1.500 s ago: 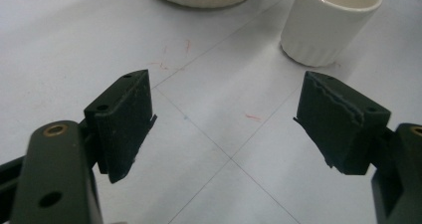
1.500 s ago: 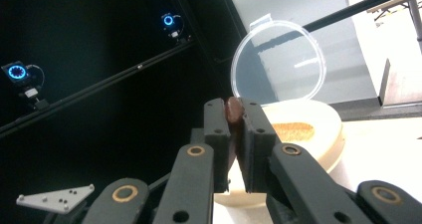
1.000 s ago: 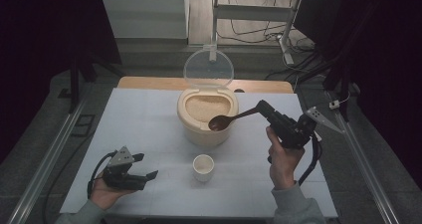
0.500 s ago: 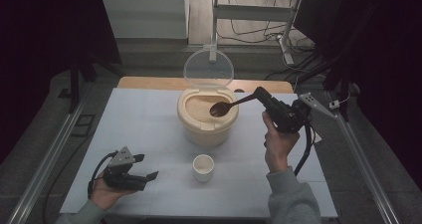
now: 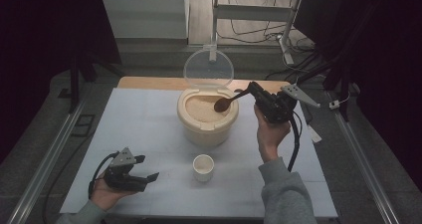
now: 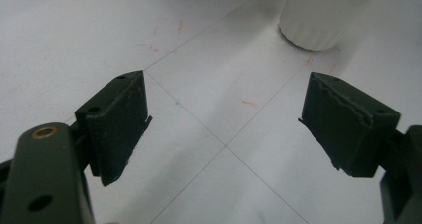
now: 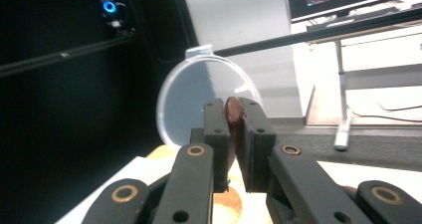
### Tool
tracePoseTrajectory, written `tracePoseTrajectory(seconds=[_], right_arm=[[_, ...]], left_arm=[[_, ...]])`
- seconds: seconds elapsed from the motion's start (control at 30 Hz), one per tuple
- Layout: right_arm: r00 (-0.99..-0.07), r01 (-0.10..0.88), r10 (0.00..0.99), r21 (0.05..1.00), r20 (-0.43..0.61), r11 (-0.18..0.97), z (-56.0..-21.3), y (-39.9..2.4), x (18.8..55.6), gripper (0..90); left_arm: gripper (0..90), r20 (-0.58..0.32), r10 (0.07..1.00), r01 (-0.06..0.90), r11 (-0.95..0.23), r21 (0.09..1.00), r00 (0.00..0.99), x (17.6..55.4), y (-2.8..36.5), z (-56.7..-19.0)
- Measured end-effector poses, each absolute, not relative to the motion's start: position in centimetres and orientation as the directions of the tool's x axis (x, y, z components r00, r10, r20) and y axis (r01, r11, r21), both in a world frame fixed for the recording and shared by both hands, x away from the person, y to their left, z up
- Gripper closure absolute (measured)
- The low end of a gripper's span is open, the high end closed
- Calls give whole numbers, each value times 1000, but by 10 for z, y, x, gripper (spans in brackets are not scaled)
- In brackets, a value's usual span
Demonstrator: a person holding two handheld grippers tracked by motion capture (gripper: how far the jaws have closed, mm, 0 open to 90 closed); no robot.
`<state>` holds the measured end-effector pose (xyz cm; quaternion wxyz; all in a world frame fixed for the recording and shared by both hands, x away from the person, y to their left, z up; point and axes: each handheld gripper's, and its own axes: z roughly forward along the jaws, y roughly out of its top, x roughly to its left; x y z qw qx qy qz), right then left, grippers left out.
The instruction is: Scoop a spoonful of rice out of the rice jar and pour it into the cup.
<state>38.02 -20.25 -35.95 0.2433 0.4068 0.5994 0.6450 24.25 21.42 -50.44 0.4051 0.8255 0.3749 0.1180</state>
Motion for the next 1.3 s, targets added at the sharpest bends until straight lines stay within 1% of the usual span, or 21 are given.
tracePoseTrajectory(seconds=[0.13, 0.23, 0.3, 0.4, 0.57, 0.7, 0.83, 1.03, 1.3], right_arm=[[-530, 157, 826, 980, 190, -124, -360, -200, 382, 835], [-524, 147, 841, 987, 131, -62, -360, -194, 382, 834], [-532, 166, 836, 985, 137, -55, -362, -191, 383, 834], [-532, 229, 824, 970, 196, -83, -366, -188, 386, 835], [-492, 350, 788, 913, 370, -210, -378, -192, 394, 834], [-454, 402, 759, 868, 467, -293, -387, -199, 399, 832], [-401, 462, 717, 801, 571, -380, -393, -206, 404, 833], [-348, 491, 677, 742, 648, -457, -396, -213, 406, 835], [-317, 516, 633, 688, 706, -510, -397, -220, 407, 834]], left_arm=[[185, -110, 715, 525, -391, 756, 691, 243, 214, -505], [186, -111, 715, 526, -392, 755, 691, 243, 213, -505], [186, -111, 713, 526, -393, 754, 692, 243, 213, -505], [186, -112, 713, 527, -393, 753, 692, 243, 212, -505], [187, -110, 711, 527, -399, 750, 695, 243, 212, -506], [187, -112, 710, 529, -400, 748, 696, 243, 211, -506], [187, -109, 709, 527, -404, 748, 697, 244, 210, -507], [188, -107, 709, 527, -405, 747, 697, 244, 211, -507], [189, -101, 708, 524, -410, 747, 699, 244, 210, -507]])
